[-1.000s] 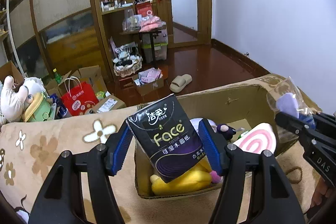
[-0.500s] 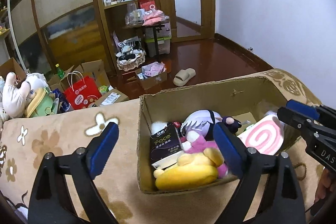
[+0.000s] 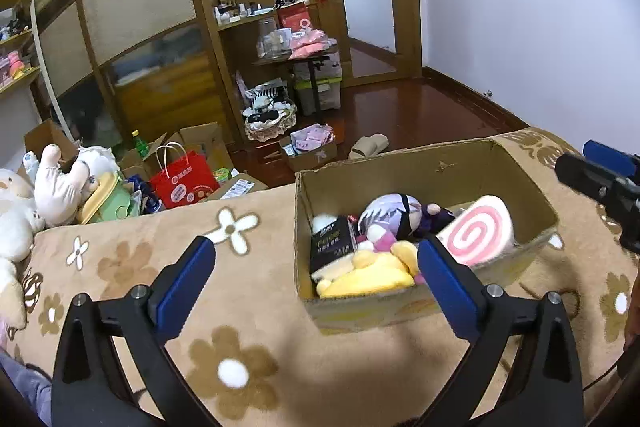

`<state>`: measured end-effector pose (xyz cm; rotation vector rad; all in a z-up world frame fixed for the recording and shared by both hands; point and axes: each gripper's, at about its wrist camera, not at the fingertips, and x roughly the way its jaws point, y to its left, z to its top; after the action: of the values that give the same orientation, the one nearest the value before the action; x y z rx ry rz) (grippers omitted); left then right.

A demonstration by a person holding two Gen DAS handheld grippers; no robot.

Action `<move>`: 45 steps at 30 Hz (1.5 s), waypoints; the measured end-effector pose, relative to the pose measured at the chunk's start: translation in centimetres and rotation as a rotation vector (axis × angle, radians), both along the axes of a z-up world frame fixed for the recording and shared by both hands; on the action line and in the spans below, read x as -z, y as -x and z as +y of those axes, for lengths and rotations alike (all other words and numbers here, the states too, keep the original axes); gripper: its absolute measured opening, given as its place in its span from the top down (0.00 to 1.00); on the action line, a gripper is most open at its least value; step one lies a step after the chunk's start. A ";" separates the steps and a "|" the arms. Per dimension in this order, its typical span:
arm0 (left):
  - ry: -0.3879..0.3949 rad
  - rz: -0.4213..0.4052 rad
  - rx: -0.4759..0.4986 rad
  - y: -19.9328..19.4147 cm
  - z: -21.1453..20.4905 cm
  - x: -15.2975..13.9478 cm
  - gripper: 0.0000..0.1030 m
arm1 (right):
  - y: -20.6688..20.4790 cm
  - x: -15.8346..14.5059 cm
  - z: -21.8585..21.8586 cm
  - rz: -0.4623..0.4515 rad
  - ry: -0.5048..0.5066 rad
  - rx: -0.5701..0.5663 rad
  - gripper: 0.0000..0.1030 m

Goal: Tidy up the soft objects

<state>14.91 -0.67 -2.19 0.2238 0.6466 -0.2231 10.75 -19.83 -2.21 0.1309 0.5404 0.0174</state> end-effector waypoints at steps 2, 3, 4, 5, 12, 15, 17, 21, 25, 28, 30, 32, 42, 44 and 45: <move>0.004 -0.011 -0.009 0.9 0.2 -0.5 0.02 | 0.9 -0.7 0.1 -0.016 0.003 0.000 0.04; 0.003 -0.025 -0.015 1.5 0.4 -0.8 0.02 | 1.4 -1.1 0.1 -0.028 0.006 -0.003 0.00; 0.003 -0.031 -0.017 1.9 0.4 -1.0 0.02 | 1.8 -1.4 0.1 -0.040 0.006 -0.005 0.00; 0.003 -0.039 -0.021 2.3 0.5 -1.3 0.02 | 2.2 -1.7 0.1 -0.049 0.006 -0.009 0.00; 0.049 -0.091 -0.051 5.2 1.9 -3.2 0.02 | 5.1 -3.6 0.7 -0.084 0.006 -0.012 0.00; 0.066 -0.095 -0.065 6.4 2.8 -3.7 0.02 | 6.6 -4.1 0.7 -0.102 0.011 -0.009 0.00; 0.064 -0.096 -0.074 6.9 3.2 -3.9 0.02 | 7.4 -4.3 0.5 -0.109 0.009 -0.006 0.00; 0.065 -0.122 -0.086 8.6 4.0 -4.7 0.02 | 8.9 -4.8 0.4 -0.121 0.011 0.005 0.00; 0.080 -0.139 -0.083 10.5 4.8 -5.4 0.02 | 10.4 -5.0 0.1 -0.133 0.014 0.017 0.00; 0.088 -0.155 -0.080 11.8 5.2 -6.0 0.02 | 11.2 -5.0 -0.2 -0.134 0.012 0.024 0.00; 0.087 -0.162 -0.078 12.4 5.3 -6.2 0.02 | 11.7 -4.8 -0.3 -0.129 0.014 0.033 0.00; 0.081 -0.168 -0.079 12.8 5.4 -6.2 0.02 | 11.8 -4.8 -0.1 -0.123 0.012 0.033 0.00; 0.068 -0.158 -0.085 12.8 5.3 -5.6 0.02 | 11.9 -3.9 -0.2 -0.111 0.027 0.038 0.00; 0.056 -0.148 -0.089 12.2 5.2 -5.3 0.02 | 11.9 -3.8 -0.1 -0.111 0.027 0.041 0.00; 0.053 -0.142 -0.090 11.9 5.1 -5.2 0.02 | 11.8 -3.7 -0.1 -0.108 0.028 0.043 0.00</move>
<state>2.97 4.47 3.03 0.1579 0.5082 -0.1362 -1.10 -19.92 1.51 0.1137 0.4300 -0.0246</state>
